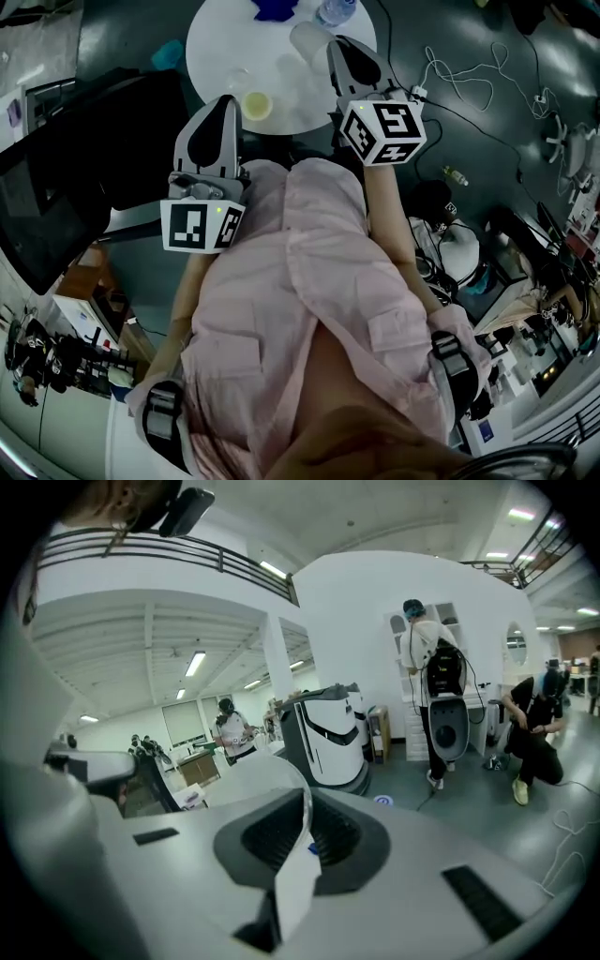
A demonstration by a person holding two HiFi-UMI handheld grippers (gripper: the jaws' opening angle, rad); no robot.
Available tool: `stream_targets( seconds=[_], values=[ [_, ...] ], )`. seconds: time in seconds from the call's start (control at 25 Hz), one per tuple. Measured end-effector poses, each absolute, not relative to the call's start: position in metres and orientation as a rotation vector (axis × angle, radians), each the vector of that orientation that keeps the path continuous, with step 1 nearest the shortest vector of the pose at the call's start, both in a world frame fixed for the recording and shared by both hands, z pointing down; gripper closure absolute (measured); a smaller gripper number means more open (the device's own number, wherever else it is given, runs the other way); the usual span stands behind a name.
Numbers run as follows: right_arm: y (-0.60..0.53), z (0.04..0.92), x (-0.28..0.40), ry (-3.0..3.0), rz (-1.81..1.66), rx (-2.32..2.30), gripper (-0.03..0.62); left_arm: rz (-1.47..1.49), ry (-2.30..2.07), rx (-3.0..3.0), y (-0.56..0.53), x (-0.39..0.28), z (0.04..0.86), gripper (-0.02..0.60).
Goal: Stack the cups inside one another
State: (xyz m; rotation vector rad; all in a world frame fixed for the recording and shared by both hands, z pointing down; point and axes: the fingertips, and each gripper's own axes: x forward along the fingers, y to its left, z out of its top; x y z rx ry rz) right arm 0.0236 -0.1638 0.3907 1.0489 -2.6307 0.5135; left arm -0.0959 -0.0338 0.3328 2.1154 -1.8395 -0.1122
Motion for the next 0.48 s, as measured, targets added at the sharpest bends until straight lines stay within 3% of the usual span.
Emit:
stream_targets(
  seconds=[0.48],
  values=[
    [-0.136,0.315,0.073,-2.807,0.433,1.146,0.557,-0.122,-1.872,2.179,-0.032,-0.073,0.322,0.566]
  ],
)
